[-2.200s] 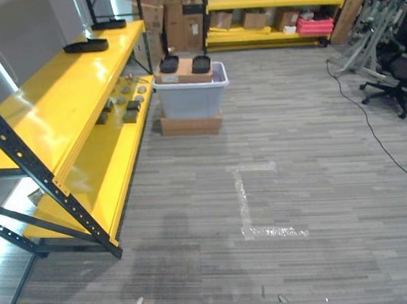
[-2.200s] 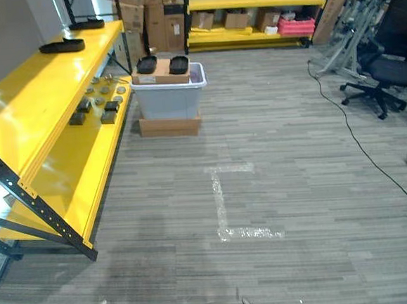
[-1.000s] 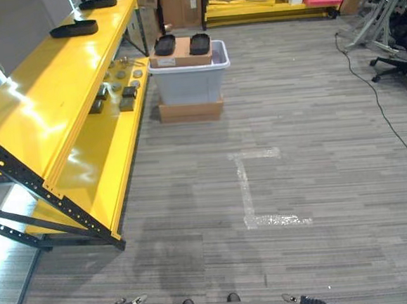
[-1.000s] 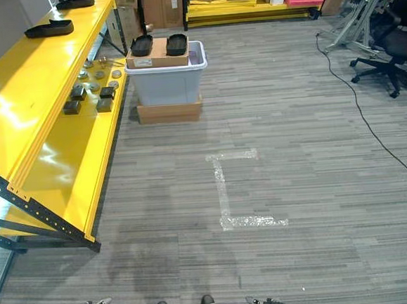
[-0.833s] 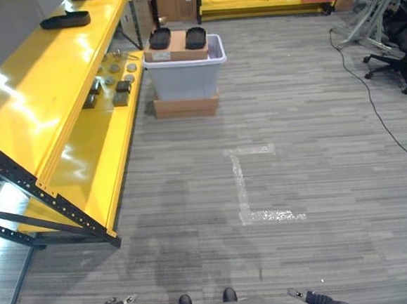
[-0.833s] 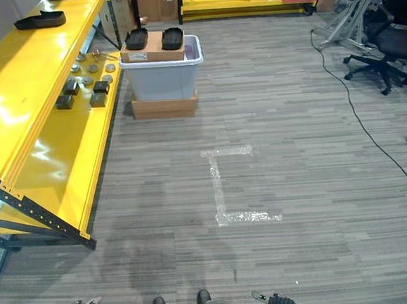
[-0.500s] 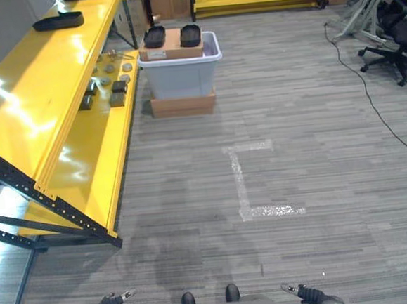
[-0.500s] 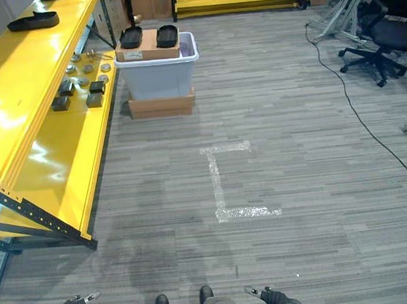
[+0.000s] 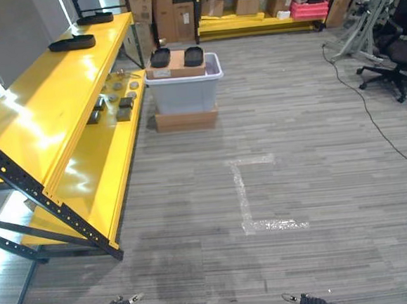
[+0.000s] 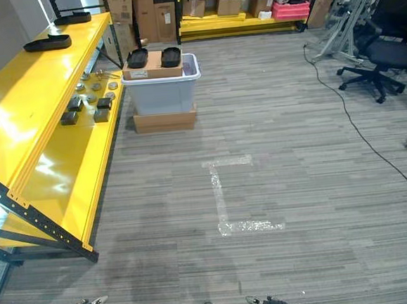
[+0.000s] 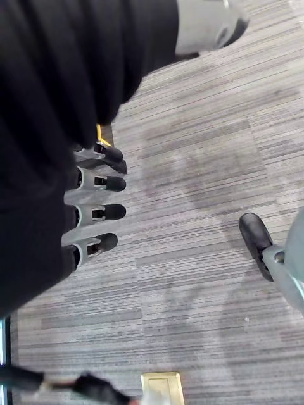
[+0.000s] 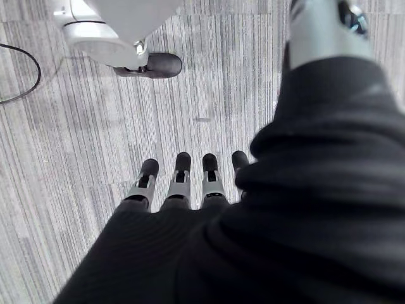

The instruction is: Move parts from the plastic box to the shelf.

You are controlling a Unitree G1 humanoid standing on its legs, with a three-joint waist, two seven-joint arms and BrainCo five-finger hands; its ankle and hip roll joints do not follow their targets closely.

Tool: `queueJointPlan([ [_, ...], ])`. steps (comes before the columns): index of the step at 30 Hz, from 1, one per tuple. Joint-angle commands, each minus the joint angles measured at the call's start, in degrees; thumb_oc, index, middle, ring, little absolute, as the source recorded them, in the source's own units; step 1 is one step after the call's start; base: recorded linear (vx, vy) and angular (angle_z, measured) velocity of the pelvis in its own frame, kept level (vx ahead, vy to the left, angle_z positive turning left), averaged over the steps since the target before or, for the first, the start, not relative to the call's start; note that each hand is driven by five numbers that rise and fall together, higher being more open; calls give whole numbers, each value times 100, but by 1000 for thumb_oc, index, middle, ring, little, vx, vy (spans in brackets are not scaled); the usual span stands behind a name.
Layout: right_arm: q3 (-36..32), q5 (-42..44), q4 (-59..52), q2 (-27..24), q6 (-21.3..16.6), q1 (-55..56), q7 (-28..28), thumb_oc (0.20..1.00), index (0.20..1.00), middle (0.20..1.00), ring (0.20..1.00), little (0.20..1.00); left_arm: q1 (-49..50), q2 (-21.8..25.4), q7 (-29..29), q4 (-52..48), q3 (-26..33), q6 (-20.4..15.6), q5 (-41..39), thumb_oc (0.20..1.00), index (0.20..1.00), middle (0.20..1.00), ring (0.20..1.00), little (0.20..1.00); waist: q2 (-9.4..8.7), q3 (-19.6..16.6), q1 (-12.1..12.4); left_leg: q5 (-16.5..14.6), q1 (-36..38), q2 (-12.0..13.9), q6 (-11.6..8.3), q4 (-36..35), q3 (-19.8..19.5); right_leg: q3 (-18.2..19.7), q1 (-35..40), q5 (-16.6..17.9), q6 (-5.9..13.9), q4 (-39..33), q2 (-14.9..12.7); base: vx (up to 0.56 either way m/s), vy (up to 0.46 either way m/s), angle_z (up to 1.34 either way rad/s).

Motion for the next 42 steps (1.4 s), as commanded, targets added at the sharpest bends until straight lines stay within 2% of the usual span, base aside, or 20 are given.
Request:
queueJointPlan([
  [1, 80, 170, 275, -124, -32, -282, 42, 1000, 1000, 1000, 1000, 1000, -399, 26, 51, 286, -57, -53, 82, 1000, 1000, 1000, 1000, 1000, -88, 206, 25, -584, -271, 59, -192, 776, 72, 34, -325, -458, 678, 1124, -612, -20, 77, -4],
  [5, 92, 203, 218, -113, -42, -358, 13, 1000, 1000, 1000, 1000, 1000, -530, 28, 99, 167, -139, -65, 58, 1000, 1000, 1000, 1000, 1000, -58, 363, -31, -653, -330, 32, -53, 812, 18, 183, -931, -322, 808, 2133, -684, 2, 115, -2],
  [6, 125, 201, 186, -66, -45, -370, -1, 1000, 1000, 1000, 1000, 1000, -623, 35, 125, 9, -166, -82, 5, 1000, 1000, 1000, 1000, 1000, -56, 522, -77, -664, -261, 3, 49, 773, -17, 304, -1286, 172, 894, 2934, -704, 24, 146, -2],
  [7, 186, 181, 174, -29, -43, -413, -4, 1000, 1000, 1000, 1000, 1000, -699, 45, 127, -68, -246, -94, 52, 1000, 1000, 1000, 1000, 1000, -20, 621, -110, -668, -200, 34, 77, 730, -4, 323, -1500, 249, 906, 3294, -662, 242, 137, 4],
  [8, 225, -9, 289, -51, 32, -463, 35, 1000, 1000, 1000, 1000, 1000, -821, 76, 121, -96, -316, -72, 112, 1000, 1000, 1000, 1000, 1000, 27, 652, -49, -775, 94, 57, 26, 559, 137, -235, -1859, 164, 909, 2969, -953, 367, 30, 7],
  [10, 173, -23, 322, -115, 39, -420, 41, 1000, 1000, 1000, 1000, 1000, -850, 119, 101, -48, -292, -75, 137, 1000, 1000, 1000, 1000, 1000, 23, 616, -139, -878, 442, 76, -55, 388, 120, -516, -1855, 195, 882, 2136, -907, 448, -84, -18],
  [13, -7, 208, 351, -241, 0, -246, 41, 1000, 1000, 1000, 1000, 1000, -908, 243, 56, -19, -270, -83, 197, 1000, 1000, 1000, 1000, 1000, 21, 433, -484, -1027, 782, 200, -210, 310, -77, 14, -1982, 285, 809, 1505, -339, 562, -239, -11],
  [16, -24, 185, 490, -302, -5, -52, 55, 1000, 1000, 1000, 1000, 1000, -858, 217, 135, 40, -160, -65, 153, 1000, 1000, 1000, 1000, 1000, 95, 220, -511, -554, 503, 347, -572, 1598, -132, -19, -1376, 27, 454, 1150, -119, 400, -280, 63],
  [18, 57, 120, 456, -347, 20, -23, 83, 1000, 1000, 1000, 1000, 1000, -850, 91, 139, -97, -146, -64, -18, 1000, 1000, 1000, 1000, 1000, -23, 332, -351, -22, -233, 146, -801, 3069, -340, -104, -984, 25, 319, 883, -256, 201, -249, 47],
  [20, 116, 34, 515, -382, 50, -109, 54, 1000, 1000, 1000, 1000, 1000, -899, -33, 152, -241, -264, -102, -51, 1000, 1000, 1000, 1000, 1000, -163, 508, -176, 141, -659, 14, -918, 3825, -403, -125, -652, -7, 230, 691, -375, 197, -228, 16],
  [22, 211, -61, 452, -397, 38, -248, -59, 1000, 1000, 1000, 1000, 1000, -742, -216, 128, -215, -364, -82, -97, 1000, 1000, 1000, 1000, 1000, -244, 591, 41, 1, -1300, 310, -776, 3172, 33, -262, -187, -155, 207, 418, -463, 310, -191, 8],
  [24, 242, -18, 370, -403, 11, -297, -89, 1000, 1000, 1000, 1000, 1000, -680, -271, 103, -140, -415, -84, -29, 1000, 1000, 1000, 1000, 1000, -191, 588, 84, -59, -1347, 312, -715, 2568, 125, -261, -82, -212, 236, 339, -425, 350, -30, 26],
  [25, 299, 21, 129, -428, -62, -391, -128, 1000, 1000, 1000, 1000, 1000, -533, -355, 94, 8, -492, -63, 118, 1000, 1000, 1000, 1000, 1000, 1, 545, 181, 180, -1458, 262, -626, 1222, 65, -237, 72, -290, 301, 239, -267, 390, 22, -16],
  [28, 490, -66, -151, -460, -173, -617, -186, 1000, 1000, 1000, 1000, 1000, -407, -358, 108, 278, -479, -14, 227, 1000, 1000, 1000, 1000, 1000, 117, 553, 374, 634, -1615, 168, -682, 59, -206, -45, 437, -498, 344, 100, -128, 390, 21, -24],
  [32, 529, -125, -145, -407, -167, -711, -183, 1000, 1000, 1000, 1000, 1000, -220, -308, 109, 483, -391, 40, 393, 1000, 1000, 1000, 1000, 1000, 142, 371, 461, 691, -1437, 161, -579, 250, -129, 82, 704, -731, 407, 108, -155, 429, 93, -68],
  [35, 528, -238, -56, -238, -146, -655, -173, 1000, 1000, 1000, 1000, 1000, -211, -204, 152, 517, -241, 40, 303, 1000, 1000, 1000, 1000, 1000, 43, 215, 517, 461, -1263, 40, -371, 486, -109, 123, 594, -861, 557, 1052, -334, 357, 129, -37],
  [37, 511, -269, 51, -90, -102, -572, -133, 1000, 1000, 1000, 1000, 1000, -362, -53, 219, 339, -172, 35, 197, 1000, 1000, 1000, 1000, 1000, 48, 339, 413, 246, -1031, 22, -165, 623, -146, 311, -209, -145, 884, 2835, -357, 230, 114, 0],
  [39, 539, -319, 86, -37, -90, -543, -127, 1000, 1000, 1000, 1000, 1000, -436, -20, 238, 237, -186, 35, 157, 1000, 1000, 1000, 1000, 1000, 81, 393, 349, 176, -922, 18, -114, 630, -204, 364, -446, -21, 906, 3262, -324, 224, 102, 8],
  [40, 577, -451, 87, -16, -66, -540, -188, 1000, 1000, 1000, 1000, 1000, -561, 41, 276, 139, -232, 23, 125, 1000, 1000, 1000, 1000, 1000, 205, 453, 300, 88, -643, 90, -76, 444, -202, 30, -885, -63, 850, 3412, -518, 352, 92, 34],
  [42, 547, -443, 93, 14, -49, -485, -189, 1000, 1000, 1000, 1000, 1000, -715, 74, 313, 75, -269, 6, 115, 1000, 1000, 1000, 1000, 1000, 244, 465, 237, -8, -413, 145, -155, 288, -172, -464, -956, -319, 718, 2439, -842, 299, -10, 4],
])
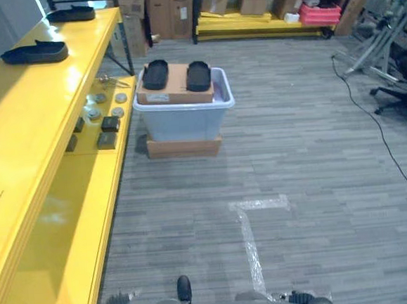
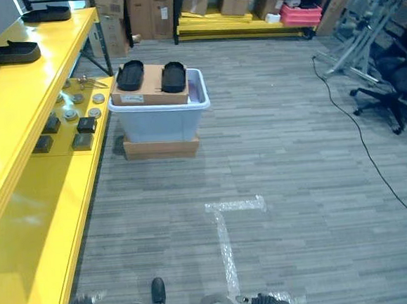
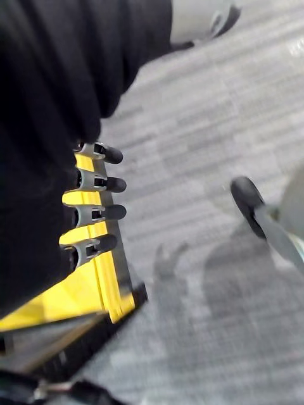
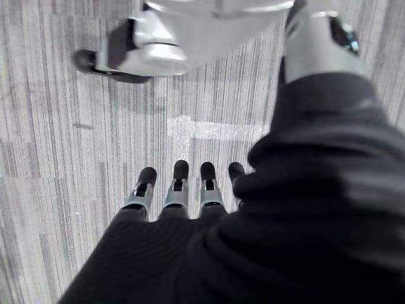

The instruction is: Move parts from the plastic box to the shelf.

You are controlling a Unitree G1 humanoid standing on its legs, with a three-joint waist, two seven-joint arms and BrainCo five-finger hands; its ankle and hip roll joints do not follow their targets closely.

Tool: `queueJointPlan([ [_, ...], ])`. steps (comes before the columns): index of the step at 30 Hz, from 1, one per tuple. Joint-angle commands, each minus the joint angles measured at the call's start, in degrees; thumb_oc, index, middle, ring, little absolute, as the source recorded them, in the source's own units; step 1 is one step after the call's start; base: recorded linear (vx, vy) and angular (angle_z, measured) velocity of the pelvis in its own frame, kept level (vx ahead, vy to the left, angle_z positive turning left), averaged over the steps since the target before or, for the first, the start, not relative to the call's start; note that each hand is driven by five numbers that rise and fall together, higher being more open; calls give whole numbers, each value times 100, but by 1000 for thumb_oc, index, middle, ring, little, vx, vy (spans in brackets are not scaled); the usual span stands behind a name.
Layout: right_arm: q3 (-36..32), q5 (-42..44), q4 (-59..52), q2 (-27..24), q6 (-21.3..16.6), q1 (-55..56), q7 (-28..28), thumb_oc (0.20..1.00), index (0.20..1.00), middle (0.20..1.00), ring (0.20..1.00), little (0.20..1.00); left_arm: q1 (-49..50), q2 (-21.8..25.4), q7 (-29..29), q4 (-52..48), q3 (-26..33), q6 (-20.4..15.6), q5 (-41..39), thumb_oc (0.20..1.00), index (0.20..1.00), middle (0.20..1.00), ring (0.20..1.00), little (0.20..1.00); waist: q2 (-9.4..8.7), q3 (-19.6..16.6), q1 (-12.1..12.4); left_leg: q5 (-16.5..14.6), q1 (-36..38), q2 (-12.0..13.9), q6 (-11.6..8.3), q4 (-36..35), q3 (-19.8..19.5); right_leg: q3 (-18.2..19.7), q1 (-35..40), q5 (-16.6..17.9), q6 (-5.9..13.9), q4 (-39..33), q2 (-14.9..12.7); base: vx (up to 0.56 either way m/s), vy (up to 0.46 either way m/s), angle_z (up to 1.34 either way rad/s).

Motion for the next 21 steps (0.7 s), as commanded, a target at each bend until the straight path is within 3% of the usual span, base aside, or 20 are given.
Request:
queueJointPlan([
  [1, -33, -137, -23, -265, -47, -299, -126, 1000, 1000, 1000, 1000, 1000, -141, -69, 181, -29, 150, -66, -89, 1000, 1000, 1000, 1000, 1000, 364, 139, 27, -526, 255, 479, -448, 284, -121, -640, 508, 1225, 64, -2639, -315, 312, -104, -4],
  [2, -136, -38, 21, -265, -31, -237, -148, 1000, 1000, 1000, 1000, 1000, -206, -89, 191, -92, 127, -105, -132, 1000, 1000, 1000, 1000, 1000, 318, 121, -31, -646, 395, 462, -513, 231, -96, -794, 429, 1410, 77, -3513, -438, 207, -77, 6],
  [3, -137, -37, 21, -266, -31, -234, -148, 1000, 1000, 1000, 1000, 1000, -204, -90, 192, -92, 125, -106, -133, 1000, 1000, 1000, 1000, 1000, 328, 137, -32, -654, 424, 475, -517, 224, -99, -803, 474, 1423, 76, -3551, -421, 448, -162, 5],
  [4, -256, 105, 11, -262, -50, -180, -222, 1000, 1000, 1000, 1000, 1000, -237, -83, 228, -123, 123, -141, -168, 1000, 1000, 1000, 1000, 1000, 273, 102, -182, -758, 618, 445, -584, 128, -102, -548, 324, 1748, 154, -4234, -377, 369, -145, -6],
  [6, -345, 157, 88, -273, -34, -167, -252, 1000, 1000, 1000, 1000, 1000, -280, -116, 222, -148, 109, -157, -176, 1000, 1000, 1000, 1000, 1000, 280, 90, -286, -870, 837, 503, -652, 24, -108, -335, 122, 2021, 246, -4755, -341, 365, -167, 6],
  [9, -355, 83, 163, -307, -10, -148, -225, 1000, 1000, 1000, 1000, 1000, -218, -238, 214, -43, 127, -165, -155, 1000, 1000, 1000, 1000, 1000, 316, 46, -379, -1121, 1099, 595, -739, 104, -201, -195, 45, 2195, 296, -4826, -341, 370, -260, 11],
  [11, -318, 55, 208, -312, -20, -126, -228, 1000, 1000, 1000, 1000, 1000, -125, -332, 211, 94, 151, -145, -141, 1000, 1000, 1000, 1000, 1000, 335, -43, -400, -1276, 1164, 705, -823, 422, -242, -231, 146, 2128, 179, -4737, -286, 334, -323, 32],
  [13, -287, 48, 241, -323, -31, -130, -230, 1000, 1000, 1000, 1000, 1000, -41, -434, 193, 185, 154, -121, -197, 1000, 1000, 1000, 1000, 1000, 380, -54, -413, -976, 994, 840, -986, 1119, -287, -252, 300, 2011, 26, -4690, -178, 217, -275, 24],
  [14, -286, 48, 242, -324, -31, -130, -230, 1000, 1000, 1000, 1000, 1000, -40, -436, 193, 185, 155, -121, -197, 1000, 1000, 1000, 1000, 1000, 387, -54, -424, -989, 981, 847, -989, 1142, -298, -264, 304, 2009, 23, -4691, -174, 228, -367, 21],
  [15, -260, 153, 152, -399, -59, -160, -208, 1000, 1000, 1000, 1000, 1000, 66, -582, 141, 223, 218, -121, -370, 1000, 1000, 1000, 1000, 1000, 314, 18, -341, -494, 488, 742, -1097, 2420, -498, -313, 651, 1901, -145, -4827, -127, 147, -245, 8],
  [16, -260, 153, 152, -400, -59, -160, -208, 1000, 1000, 1000, 1000, 1000, 66, -582, 141, 223, 218, -121, -370, 1000, 1000, 1000, 1000, 1000, 319, 13, -355, -509, 461, 744, -1097, 2456, -514, -328, 648, 1903, -145, -4830, -126, 222, -350, -11],
  [17, -228, 185, 83, -441, -76, -192, -189, 1000, 1000, 1000, 1000, 1000, 89, -618, 153, 204, 234, -130, -428, 1000, 1000, 1000, 1000, 1000, 255, 73, -306, -377, 207, 617, -1138, 3043, -581, -326, 794, 1880, -191, -4910, -143, 147, -215, -6],
  [19, -143, 176, -31, -484, -104, -258, -221, 1000, 1000, 1000, 1000, 1000, 67, -624, 233, 144, 255, -158, -527, 1000, 1000, 1000, 1000, 1000, 91, 219, -179, -227, -163, 573, -1201, 3703, -396, -337, 1067, 1811, -297, -5015, -176, 193, -316, -7],
  [21, -20, 7, 10, -596, -65, -362, -226, 1000, 1000, 1000, 1000, 1000, 104, -669, 176, 102, 231, -147, -540, 1000, 1000, 1000, 1000, 1000, 56, 281, -45, -162, -487, 760, -1215, 3540, -25, -465, 1250, 1686, -320, -5081, -202, 175, -251, -29],
])
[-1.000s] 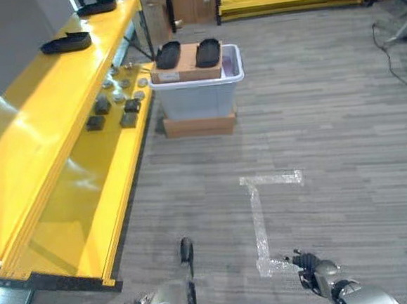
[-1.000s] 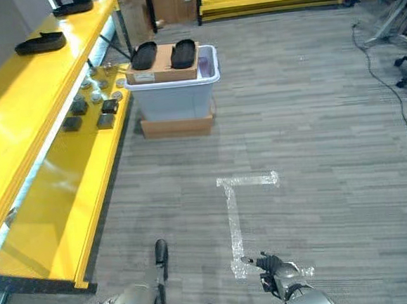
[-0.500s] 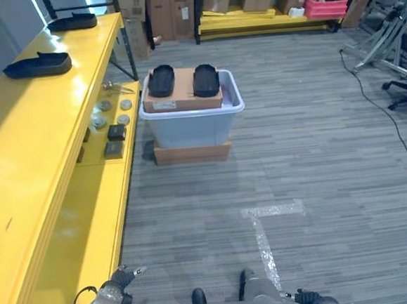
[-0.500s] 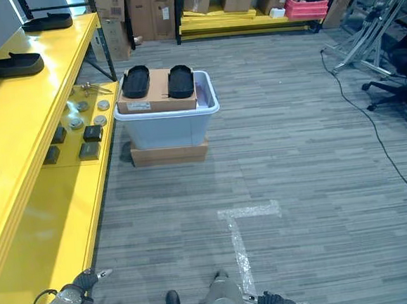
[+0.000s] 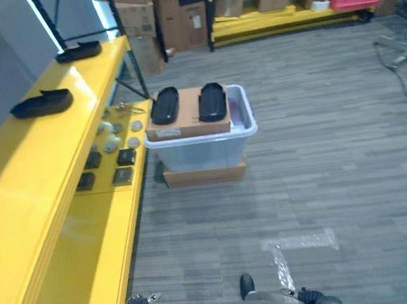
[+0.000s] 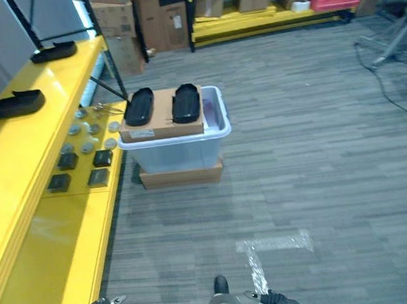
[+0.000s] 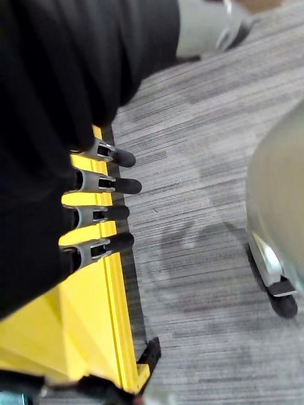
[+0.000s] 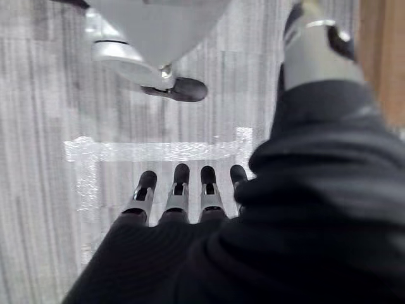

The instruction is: Move parts from the plastic box to the shelf.

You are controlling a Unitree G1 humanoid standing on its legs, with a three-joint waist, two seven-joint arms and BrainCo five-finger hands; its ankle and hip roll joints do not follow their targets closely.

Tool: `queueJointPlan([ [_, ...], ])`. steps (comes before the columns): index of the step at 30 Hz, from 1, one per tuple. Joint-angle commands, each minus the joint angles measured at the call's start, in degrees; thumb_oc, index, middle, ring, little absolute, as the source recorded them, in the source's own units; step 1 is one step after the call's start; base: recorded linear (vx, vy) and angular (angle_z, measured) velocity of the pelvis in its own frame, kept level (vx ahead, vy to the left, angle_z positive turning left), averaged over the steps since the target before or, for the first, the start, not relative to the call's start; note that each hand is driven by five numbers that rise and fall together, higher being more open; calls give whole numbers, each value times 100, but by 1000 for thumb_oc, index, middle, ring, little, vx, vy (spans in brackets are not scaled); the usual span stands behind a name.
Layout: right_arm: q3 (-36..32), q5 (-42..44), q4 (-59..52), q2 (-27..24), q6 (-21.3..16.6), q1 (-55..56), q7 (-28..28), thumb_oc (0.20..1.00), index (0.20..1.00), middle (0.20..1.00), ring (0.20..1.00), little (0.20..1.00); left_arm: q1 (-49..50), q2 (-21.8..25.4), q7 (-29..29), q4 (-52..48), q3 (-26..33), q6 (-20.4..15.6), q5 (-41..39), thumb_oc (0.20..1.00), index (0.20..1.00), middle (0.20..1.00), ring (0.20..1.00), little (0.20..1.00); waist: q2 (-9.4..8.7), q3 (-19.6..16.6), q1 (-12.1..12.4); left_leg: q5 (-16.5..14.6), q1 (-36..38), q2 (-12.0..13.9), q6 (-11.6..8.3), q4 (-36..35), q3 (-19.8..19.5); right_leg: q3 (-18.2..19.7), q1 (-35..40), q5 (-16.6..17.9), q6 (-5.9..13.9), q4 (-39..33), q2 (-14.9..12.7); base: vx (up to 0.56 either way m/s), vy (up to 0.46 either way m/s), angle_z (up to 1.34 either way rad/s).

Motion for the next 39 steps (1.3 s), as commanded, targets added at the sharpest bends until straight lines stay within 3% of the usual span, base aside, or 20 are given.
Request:
queueJointPlan([
  [1, 201, -94, 273, -342, -23, -346, -101, 1000, 1000, 1000, 1000, 1000, -274, 64, 5, -252, -277, -57, -87, 1000, 1000, 1000, 1000, 1000, -146, 455, 49, -199, -91, 902, 154, -1475, 384, -122, 280, -381, 678, 27, -244, 228, -177, 7],
  [3, 115, -51, 296, -439, -16, -385, -125, 1000, 1000, 1000, 1000, 1000, -174, 62, -12, -214, -363, -54, 100, 1000, 1000, 1000, 1000, 1000, -51, 407, 137, -319, -87, 806, 241, -2309, 468, -112, 389, -450, 736, 27, -173, 301, -69, 31],
  [4, 15, 64, 254, -511, -34, -420, -138, 1000, 1000, 1000, 1000, 1000, -82, 33, -36, -136, -391, -40, 190, 1000, 1000, 1000, 1000, 1000, 35, 397, 190, -275, -32, 708, 314, -3155, 468, -80, 493, -511, 785, 19, -111, 383, -5, 6],
  [5, -48, 168, 189, -545, -67, -443, -150, 1000, 1000, 1000, 1000, 1000, -13, 42, -30, -37, -380, -23, 245, 1000, 1000, 1000, 1000, 1000, 128, 367, 249, -21, -96, 671, 352, -3761, 331, -23, 601, -580, 794, 11, -7, 362, -2, -21],
  [7, -53, 200, 169, -542, -116, -462, -157, 1000, 1000, 1000, 1000, 1000, -4, 85, -31, 21, -379, -10, 282, 1000, 1000, 1000, 1000, 1000, 183, 340, 286, 176, -120, 635, 313, -4134, 253, 14, 724, -666, 776, 0, 91, 298, -28, -32],
  [8, -40, 171, 170, -544, -128, -449, -160, 1000, 1000, 1000, 1000, 1000, 14, 111, -36, 0, -381, -13, 311, 1000, 1000, 1000, 1000, 1000, 194, 326, 289, 275, -204, 633, 289, -4337, 408, 2, 824, -761, 767, -4, 119, 304, -21, -45],
  [10, -27, 149, 199, -508, -109, -451, -138, 1000, 1000, 1000, 1000, 1000, 19, 201, -13, -31, -323, -15, 316, 1000, 1000, 1000, 1000, 1000, 196, 286, 375, 375, -225, 642, 299, -4230, 449, 66, 993, -897, 740, 18, 213, 310, 6, -30],
  [13, -63, 271, 386, -307, -68, -332, -22, 1000, 1000, 1000, 1000, 1000, -3, 325, 1, -30, -171, -12, 232, 1000, 1000, 1000, 1000, 1000, 93, 144, 435, 245, -94, 634, 441, -4084, 456, 98, 1187, -1158, 726, 217, 188, 292, 66, -27],
  [18, -122, 392, 359, 28, -90, -78, 17, 1000, 1000, 1000, 1000, 1000, -130, 463, 25, -149, -118, -31, 189, 1000, 1000, 1000, 1000, 1000, -90, -56, 356, -88, 252, 555, 738, -4166, 497, 235, 871, -1320, 951, 1375, 70, 247, 127, -8],
  [21, -77, 372, 204, 107, -119, -119, -61, 1000, 1000, 1000, 1000, 1000, -297, 498, 53, -323, -183, -49, 129, 1000, 1000, 1000, 1000, 1000, -96, 79, 214, -204, 477, 561, 859, -4255, 489, 368, 230, -902, 1231, 2508, 33, 88, 114, -10],
  [22, -77, 371, 202, 108, -117, -119, -62, 1000, 1000, 1000, 1000, 1000, -298, 498, 53, -323, -183, -49, 129, 1000, 1000, 1000, 1000, 1000, -99, 79, 219, -204, 475, 558, 861, -4255, 495, 375, 219, -909, 1233, 2523, 29, 48, 98, 6],
  [23, -83, 452, 64, 113, -164, -183, -118, 1000, 1000, 1000, 1000, 1000, -452, 530, 119, -451, -311, -89, 135, 1000, 1000, 1000, 1000, 1000, -24, 265, 62, -231, 585, 630, 885, -4288, 429, 572, -236, -735, 1298, 3171, 201, 122, 68, 0],
  [25, -100, 486, -56, 96, -207, -186, -176, 1000, 1000, 1000, 1000, 1000, -524, 546, 154, -487, -342, -110, 112, 1000, 1000, 1000, 1000, 1000, 46, 272, 58, -326, 743, 657, 848, -4409, 425, 346, -273, -1013, 1162, 2518, -56, 168, 21, 4],
  [26, -100, 485, -57, 96, -206, -184, -176, 1000, 1000, 1000, 1000, 1000, -523, 545, 154, -486, -343, -110, 112, 1000, 1000, 1000, 1000, 1000, 45, 293, 44, -328, 773, 653, 847, -4417, 411, 331, -234, -1019, 1162, 2504, -59, 140, -116, 6],
  [27, -144, 477, -102, 49, -245, -214, -249, 1000, 1000, 1000, 1000, 1000, -584, 536, 179, -442, -346, -130, 115, 1000, 1000, 1000, 1000, 1000, 69, 255, 50, -405, 805, 688, 765, -4460, 363, 250, -230, -870, 1113, 1573, -347, 89, -99, -1],
  [28, -145, 477, -103, 48, -245, -212, -250, 1000, 1000, 1000, 1000, 1000, -584, 535, 179, -440, -347, -131, 115, 1000, 1000, 1000, 1000, 1000, 73, 272, 39, -410, 828, 692, 764, -4463, 352, 235, -189, -862, 1113, 1543, -343, 137, -133, -8],
  [30, -164, 484, -216, -5, -292, -259, -331, 1000, 1000, 1000, 1000, 1000, -611, 510, 214, -405, -398, -143, 122, 1000, 1000, 1000, 1000, 1000, 67, 270, -55, -482, 971, 677, 729, -4509, 280, 538, -373, -563, 1152, 1049, -393, 147, -109, 1],
  [31, -129, 425, -588, -43, -364, -273, -392, 1000, 1000, 1000, 1000, 1000, -570, 502, 238, -380, -377, -159, 127, 1000, 1000, 1000, 1000, 1000, 63, 276, -150, -522, 1033, 726, 692, -4466, 278, 788, -393, -581, 1200, 1100, -311, 136, -116, 9],
  [39, -208, -396, -2823, -476, -604, -60, -1177, 1000, 1000, 1000, 1000, 1000, -144, 158, 464, -268, -374, -194, 198, 1000, 1000, 1000, 1000, 1000, 52, 124, -140, -469, 1024, 897, 500, -4498, 139, 329, 115, -637, 1022, 466, -181, 88, -169, 25],
])
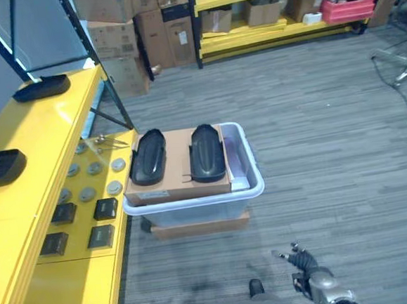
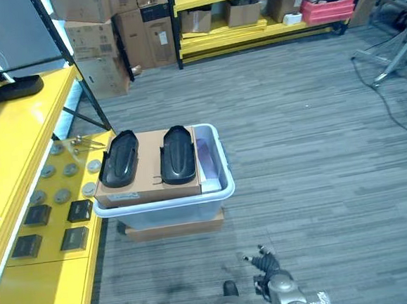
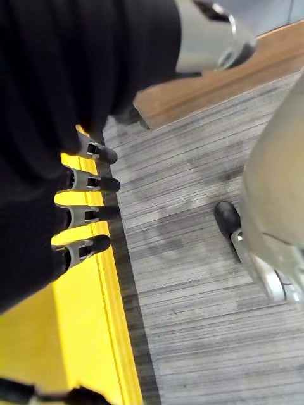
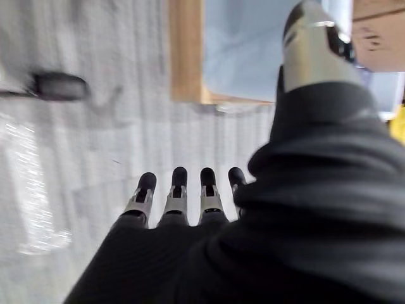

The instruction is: Move parts from the plastic box to the shelf.

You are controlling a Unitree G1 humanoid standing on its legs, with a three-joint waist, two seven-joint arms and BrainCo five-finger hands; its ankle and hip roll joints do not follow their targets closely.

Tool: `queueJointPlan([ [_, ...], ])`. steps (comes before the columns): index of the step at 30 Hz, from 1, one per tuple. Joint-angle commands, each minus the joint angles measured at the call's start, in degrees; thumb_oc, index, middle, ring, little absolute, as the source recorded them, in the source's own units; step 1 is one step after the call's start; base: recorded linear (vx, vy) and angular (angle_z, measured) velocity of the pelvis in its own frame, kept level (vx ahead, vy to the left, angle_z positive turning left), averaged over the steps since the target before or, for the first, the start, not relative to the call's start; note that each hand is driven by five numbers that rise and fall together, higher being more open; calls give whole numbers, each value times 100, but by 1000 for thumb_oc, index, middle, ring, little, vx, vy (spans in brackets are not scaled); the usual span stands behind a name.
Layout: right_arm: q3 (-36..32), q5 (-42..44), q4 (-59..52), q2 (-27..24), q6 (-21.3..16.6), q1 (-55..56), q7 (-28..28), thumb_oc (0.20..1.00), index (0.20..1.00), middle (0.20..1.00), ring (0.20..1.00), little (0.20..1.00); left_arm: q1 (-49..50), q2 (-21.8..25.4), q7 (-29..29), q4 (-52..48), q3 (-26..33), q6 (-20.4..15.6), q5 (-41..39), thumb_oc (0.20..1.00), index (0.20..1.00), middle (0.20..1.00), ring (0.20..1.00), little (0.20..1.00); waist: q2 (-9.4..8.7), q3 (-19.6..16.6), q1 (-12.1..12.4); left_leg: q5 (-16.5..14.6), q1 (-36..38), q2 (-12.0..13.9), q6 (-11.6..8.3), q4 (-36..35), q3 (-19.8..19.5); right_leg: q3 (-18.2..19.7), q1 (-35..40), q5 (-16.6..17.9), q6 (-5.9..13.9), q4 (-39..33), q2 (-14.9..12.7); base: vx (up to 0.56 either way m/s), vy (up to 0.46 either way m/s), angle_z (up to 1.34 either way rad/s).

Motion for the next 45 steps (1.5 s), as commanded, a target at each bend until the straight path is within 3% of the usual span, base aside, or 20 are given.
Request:
queueJointPlan([
  [1, -117, -352, -200, -95, -264, -392, -417, 1000, 1000, 1000, 1000, 1000, -562, 196, 199, 198, -103, -122, 61, 1000, 1000, 1000, 1000, 1000, -368, 73, 48, 65, -294, -152, -25, 128, -185, -245, 160, -643, 318, 430, -256, 36, -123, 19],
  [9, -244, -476, -685, -442, -325, -1351, -970, 1000, 1000, 1000, 1000, 1000, -411, 82, 218, 145, -414, -104, 306, 1000, 1000, 1000, 1000, 1000, -412, 144, 329, 214, -439, -59, -153, -42, -351, -539, 272, -637, 294, 188, -178, 27, -48, 21],
  [11, -221, -424, -650, -601, -352, -1805, -1153, 1000, 1000, 1000, 1000, 1000, -475, 159, 295, 62, -497, -132, 289, 1000, 1000, 1000, 1000, 1000, -438, 315, 406, 273, -670, -47, -171, -42, -435, -600, 101, -589, 296, 190, -178, -181, -24, 22],
  [13, 47, -317, -378, -805, -365, -2955, -1504, 1000, 1000, 1000, 1000, 1000, -847, 321, 485, 10, -617, -168, 24, 1000, 1000, 1000, 1000, 1000, -474, 737, 558, 471, -1306, -24, -250, -42, -601, -686, -484, -425, 285, 195, -158, -295, -21, 28],
  [20, 449, -232, 285, -1505, -255, -4964, -2150, 1000, 1000, 1000, 1000, 1000, -1497, 355, 875, -504, -1025, -379, -514, 1000, 1000, 1000, 1000, 1000, -438, 1235, 735, 671, -2100, -93, -351, -42, -778, -806, -1068, -183, 321, 27, -196, -37, 39, 23],
  [25, 909, -167, 1082, -1795, -223, -5727, -2020, 1000, 1000, 1000, 1000, 1000, -1557, 212, 728, -751, -1385, -427, -688, 1000, 1000, 1000, 1000, 1000, -351, 1377, 794, 714, -2265, -167, -356, -42, -837, -861, -1195, -146, 342, 25, -237, 15, 55, 23],
  [28, 1232, 12, 2132, -1853, -155, -6325, -1856, 1000, 1000, 1000, 1000, 1000, -1629, 170, 614, -812, -1711, -418, -729, 1000, 1000, 1000, 1000, 1000, -233, 1507, 888, 787, -2492, -259, -379, -42, -898, -923, -1380, -99, 375, 30, -297, -4, 62, 4],
  [35, 1592, -72, 3138, -1847, 96, -6616, -1387, 1000, 1000, 1000, 1000, 1000, -1713, 178, 656, -733, -1728, -392, -755, 1000, 1000, 1000, 1000, 1000, -131, 1628, 1021, 857, -2690, -320, -381, -42, -1014, -1013, -1499, -46, 409, 32, -376, -1, 15, 11],
  [36, 1625, -110, 3257, -1821, 157, -6572, -1239, 834, 834, 834, 834, 834, -1723, 177, 642, -719, -1717, -383, -735, 1000, 1000, 1000, 1000, 1000, -118, 1642, 1044, 864, -2707, -335, -380, -42, -1040, -1028, -1500, -47, 413, 32, -387, 20, 9, 3],
  [37, 1615, -95, 3309, -1815, 173, -6548, -1182, 460, 460, 460, 460, 460, -1721, 175, 634, -714, -1712, -381, -722, 1000, 1000, 1000, 1000, 1000, -106, 1642, 1052, 869, -2712, -343, -380, -42, -1054, -1042, -1497, -46, 417, 33, -399, 33, 6, 4],
  [38, 1658, -172, 3379, -1817, 214, -6507, -1049, 200, 200, 200, 200, 200, -1712, 179, 614, -703, -1693, -385, -706, 1000, 1000, 1000, 1000, 1000, -97, 1631, 1074, 875, -2713, -353, -377, -42, -1079, -1070, -1480, -52, 419, 29, -412, 48, -4, 4],
  [45, 1369, -17, 3356, -1697, 192, -5958, -874, 200, 200, 200, 200, 200, -1716, 183, 560, -764, -1613, -377, -622, 1000, 1000, 1000, 1000, 1000, -44, 1521, 1078, 849, -2643, -445, -341, -42, -1208, -1191, -1335, -91, 447, 25, -504, 30, 12, 12],
])
